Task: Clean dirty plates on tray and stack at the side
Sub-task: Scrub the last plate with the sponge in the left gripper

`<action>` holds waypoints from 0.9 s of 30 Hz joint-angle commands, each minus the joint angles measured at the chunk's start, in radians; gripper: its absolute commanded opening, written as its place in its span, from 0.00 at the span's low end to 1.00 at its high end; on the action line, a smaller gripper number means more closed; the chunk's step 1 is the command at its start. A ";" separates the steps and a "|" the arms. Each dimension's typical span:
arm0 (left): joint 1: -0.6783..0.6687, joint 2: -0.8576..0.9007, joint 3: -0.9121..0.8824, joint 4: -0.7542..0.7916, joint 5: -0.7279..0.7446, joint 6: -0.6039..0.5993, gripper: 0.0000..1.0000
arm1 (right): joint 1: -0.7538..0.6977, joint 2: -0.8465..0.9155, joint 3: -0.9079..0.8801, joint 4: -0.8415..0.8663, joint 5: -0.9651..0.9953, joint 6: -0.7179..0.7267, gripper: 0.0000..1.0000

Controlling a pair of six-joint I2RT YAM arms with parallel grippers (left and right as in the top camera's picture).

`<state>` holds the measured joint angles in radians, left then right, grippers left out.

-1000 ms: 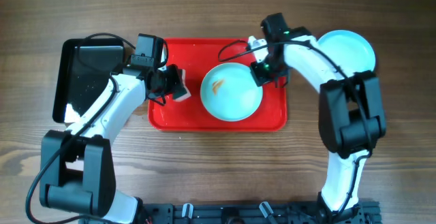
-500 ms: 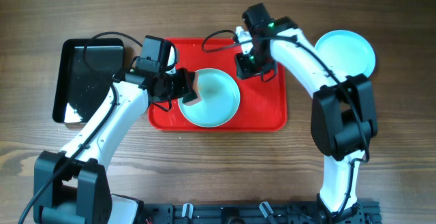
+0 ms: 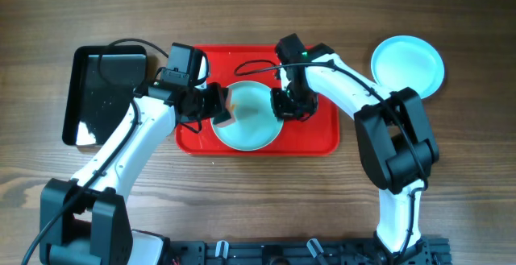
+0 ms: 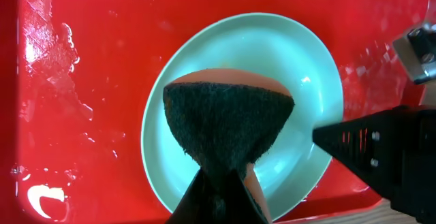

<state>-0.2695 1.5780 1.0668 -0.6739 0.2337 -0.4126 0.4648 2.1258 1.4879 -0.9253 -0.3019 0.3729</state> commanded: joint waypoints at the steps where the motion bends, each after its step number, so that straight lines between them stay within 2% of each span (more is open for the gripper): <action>1: -0.004 -0.011 0.013 0.005 -0.010 0.015 0.04 | 0.000 0.011 -0.010 0.055 0.024 0.019 0.04; 5: -0.040 0.014 0.012 0.037 -0.010 0.015 0.04 | 0.001 0.011 -0.010 0.112 0.024 0.020 0.04; 9: -0.071 0.121 0.013 0.097 -0.010 -0.015 0.04 | 0.000 0.011 -0.010 0.187 0.043 0.056 0.04; 18: -0.108 0.270 0.013 0.261 -0.001 -0.037 0.04 | 0.003 0.011 -0.010 0.177 0.042 0.057 0.04; 20: -0.108 0.282 0.013 0.259 -0.059 -0.037 0.04 | 0.003 0.011 -0.010 0.172 0.043 0.056 0.04; 21: -0.107 0.283 0.013 0.237 -0.156 -0.034 0.04 | 0.003 0.011 -0.010 0.166 0.043 0.051 0.04; 25: -0.107 0.285 0.012 0.198 -0.365 0.082 0.04 | 0.003 0.011 -0.010 0.153 0.065 0.047 0.04; 27: -0.107 0.285 0.012 0.198 -0.429 0.099 0.04 | 0.003 0.011 -0.010 0.148 0.066 0.047 0.04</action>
<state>-0.3828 1.8347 1.0760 -0.4648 0.0235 -0.3782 0.4664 2.1258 1.4853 -0.7582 -0.2798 0.4232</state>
